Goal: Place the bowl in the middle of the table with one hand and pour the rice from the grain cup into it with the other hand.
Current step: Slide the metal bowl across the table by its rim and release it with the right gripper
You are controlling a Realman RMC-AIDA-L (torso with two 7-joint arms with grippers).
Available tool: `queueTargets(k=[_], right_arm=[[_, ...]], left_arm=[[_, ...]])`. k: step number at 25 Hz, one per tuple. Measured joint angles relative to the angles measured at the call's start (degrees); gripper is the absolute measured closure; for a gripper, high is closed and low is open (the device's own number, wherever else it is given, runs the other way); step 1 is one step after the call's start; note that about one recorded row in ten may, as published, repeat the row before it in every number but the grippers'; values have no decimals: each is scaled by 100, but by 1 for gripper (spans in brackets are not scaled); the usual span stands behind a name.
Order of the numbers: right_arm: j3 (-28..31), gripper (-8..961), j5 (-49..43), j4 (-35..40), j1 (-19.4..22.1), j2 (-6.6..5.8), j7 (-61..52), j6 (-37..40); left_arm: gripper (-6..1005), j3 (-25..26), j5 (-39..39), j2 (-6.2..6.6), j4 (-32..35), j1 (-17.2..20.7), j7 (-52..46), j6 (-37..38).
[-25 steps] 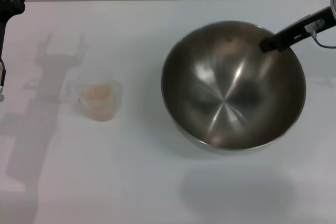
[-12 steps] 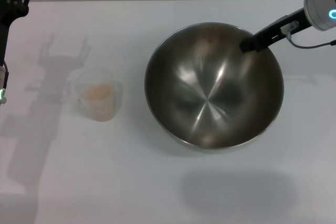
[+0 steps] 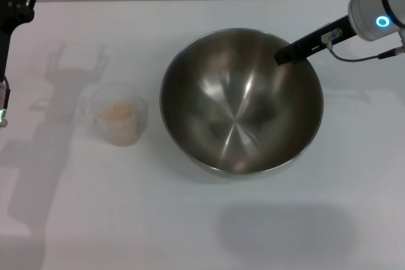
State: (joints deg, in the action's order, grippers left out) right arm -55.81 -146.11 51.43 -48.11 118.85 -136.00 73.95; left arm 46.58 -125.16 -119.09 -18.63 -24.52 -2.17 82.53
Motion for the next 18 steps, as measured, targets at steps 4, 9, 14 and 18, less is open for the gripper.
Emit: queueTargets(k=[4,9,14,18], right_arm=[[-9,928,-7,-17,-17,-2,-121,-4],[-15,924,-25,-21,8,-2,-181,26],[-164,873,-38,-25,43,-8,-182,36],[-250,807,-41,51,46,-10,-181,37]], left_arm=[[169,0,0,0,-54,38,-2,1],[169,-9,0,0,-59,54,-11,16],[169,-79,0,0,-62,59,-12,90],[169,-79,0,0,-62,62,-12,119]])
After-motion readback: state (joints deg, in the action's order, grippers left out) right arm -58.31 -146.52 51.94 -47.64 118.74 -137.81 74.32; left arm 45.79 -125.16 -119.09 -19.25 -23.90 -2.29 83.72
